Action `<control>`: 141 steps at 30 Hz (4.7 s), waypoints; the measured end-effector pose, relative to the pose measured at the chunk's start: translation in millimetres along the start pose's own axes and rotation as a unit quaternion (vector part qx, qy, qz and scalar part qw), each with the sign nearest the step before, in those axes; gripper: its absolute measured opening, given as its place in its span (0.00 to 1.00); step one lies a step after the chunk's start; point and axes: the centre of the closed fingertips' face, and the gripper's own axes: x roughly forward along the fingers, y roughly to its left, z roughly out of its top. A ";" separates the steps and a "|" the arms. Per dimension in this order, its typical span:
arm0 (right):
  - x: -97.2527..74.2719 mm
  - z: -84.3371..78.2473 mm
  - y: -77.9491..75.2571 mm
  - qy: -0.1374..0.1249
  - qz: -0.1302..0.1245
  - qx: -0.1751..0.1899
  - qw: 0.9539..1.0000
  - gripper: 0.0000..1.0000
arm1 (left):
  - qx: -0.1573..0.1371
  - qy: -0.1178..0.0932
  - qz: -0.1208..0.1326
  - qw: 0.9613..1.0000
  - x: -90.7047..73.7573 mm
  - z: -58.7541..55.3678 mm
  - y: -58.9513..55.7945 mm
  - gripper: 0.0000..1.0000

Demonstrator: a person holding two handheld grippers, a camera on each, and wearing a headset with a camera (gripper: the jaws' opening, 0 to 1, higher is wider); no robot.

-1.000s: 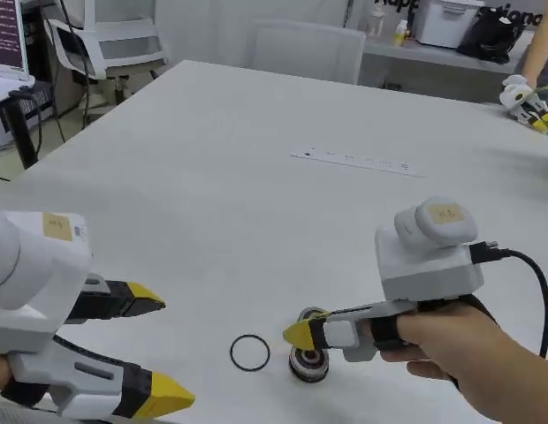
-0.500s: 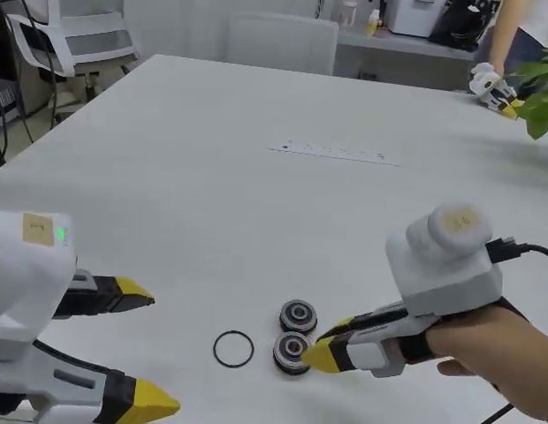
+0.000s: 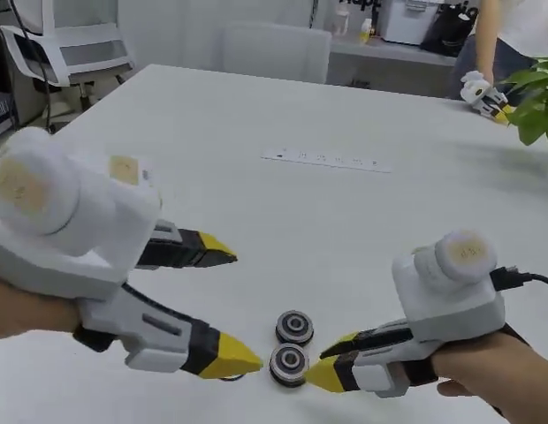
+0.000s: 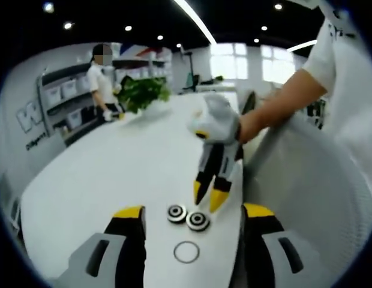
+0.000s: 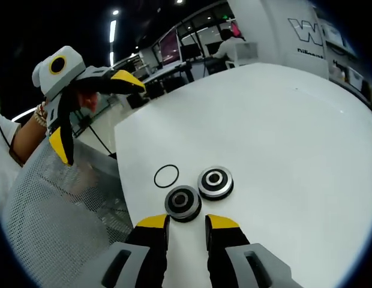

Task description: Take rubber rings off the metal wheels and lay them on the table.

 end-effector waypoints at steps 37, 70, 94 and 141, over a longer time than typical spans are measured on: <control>15.3 -5.6 0.7 0.010 0.005 -0.079 0.997 0.25 | 0.021 0.079 -0.019 0.996 81.9 -79.9 -7.2 0.21; 11.9 -9.1 -2.5 0.035 -0.015 -0.092 0.995 0.00 | -0.015 0.065 -0.008 0.998 81.3 -78.9 -7.3 0.14; 3.3 0.0 -1.8 -0.012 0.012 0.125 0.992 0.00 | -0.005 0.071 -0.004 0.997 78.9 -80.5 -9.4 0.14; 3.4 7.4 4.4 -0.013 0.015 0.117 0.993 0.00 | -0.001 0.074 -0.005 0.997 79.5 -80.8 -10.1 0.14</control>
